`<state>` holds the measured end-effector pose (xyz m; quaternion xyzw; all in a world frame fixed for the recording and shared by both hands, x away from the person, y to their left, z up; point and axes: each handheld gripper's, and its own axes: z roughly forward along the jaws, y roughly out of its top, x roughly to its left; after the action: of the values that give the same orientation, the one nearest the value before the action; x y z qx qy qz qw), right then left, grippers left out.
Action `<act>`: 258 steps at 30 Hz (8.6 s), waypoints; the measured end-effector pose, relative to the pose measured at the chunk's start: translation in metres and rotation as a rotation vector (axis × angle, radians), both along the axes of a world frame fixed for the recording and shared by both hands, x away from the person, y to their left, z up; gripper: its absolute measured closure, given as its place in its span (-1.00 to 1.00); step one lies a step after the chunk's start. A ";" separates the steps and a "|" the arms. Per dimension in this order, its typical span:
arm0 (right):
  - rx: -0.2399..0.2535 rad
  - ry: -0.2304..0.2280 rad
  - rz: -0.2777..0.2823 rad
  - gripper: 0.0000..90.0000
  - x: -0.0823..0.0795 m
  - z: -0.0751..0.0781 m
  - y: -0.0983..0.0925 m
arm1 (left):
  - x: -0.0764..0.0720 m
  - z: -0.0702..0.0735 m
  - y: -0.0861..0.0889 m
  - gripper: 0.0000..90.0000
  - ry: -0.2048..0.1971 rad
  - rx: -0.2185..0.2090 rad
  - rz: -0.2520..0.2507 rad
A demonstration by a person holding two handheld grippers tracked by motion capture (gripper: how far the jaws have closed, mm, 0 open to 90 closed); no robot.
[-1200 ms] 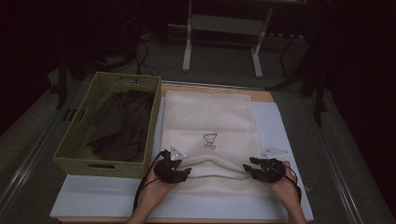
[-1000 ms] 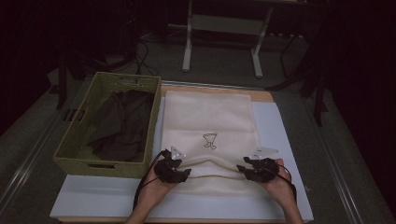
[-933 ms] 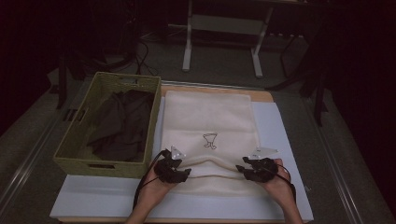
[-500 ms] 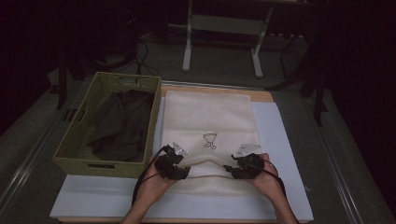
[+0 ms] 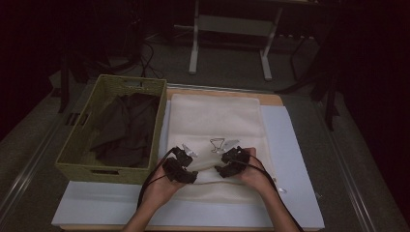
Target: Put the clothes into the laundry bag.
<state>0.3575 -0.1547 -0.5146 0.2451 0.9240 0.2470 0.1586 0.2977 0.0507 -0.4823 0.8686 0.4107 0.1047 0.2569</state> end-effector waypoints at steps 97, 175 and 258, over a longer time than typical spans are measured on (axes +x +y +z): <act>-0.010 -0.045 -0.036 0.82 0.023 0.036 0.012 | 0.140 -0.011 0.174 -1.00 0.337 0.210 0.377; 0.077 -0.071 -0.121 0.90 0.045 0.073 0.015 | 0.128 0.213 0.130 0.28 0.070 0.334 0.317; 0.150 -0.051 -0.141 0.90 0.050 0.089 0.004 | 0.050 0.173 0.084 0.25 0.067 0.166 -0.321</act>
<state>0.4079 -0.1507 -0.4254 0.3145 0.8789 0.3100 0.1803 0.3481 0.1346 -0.3096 0.9442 0.2651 0.0668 0.1837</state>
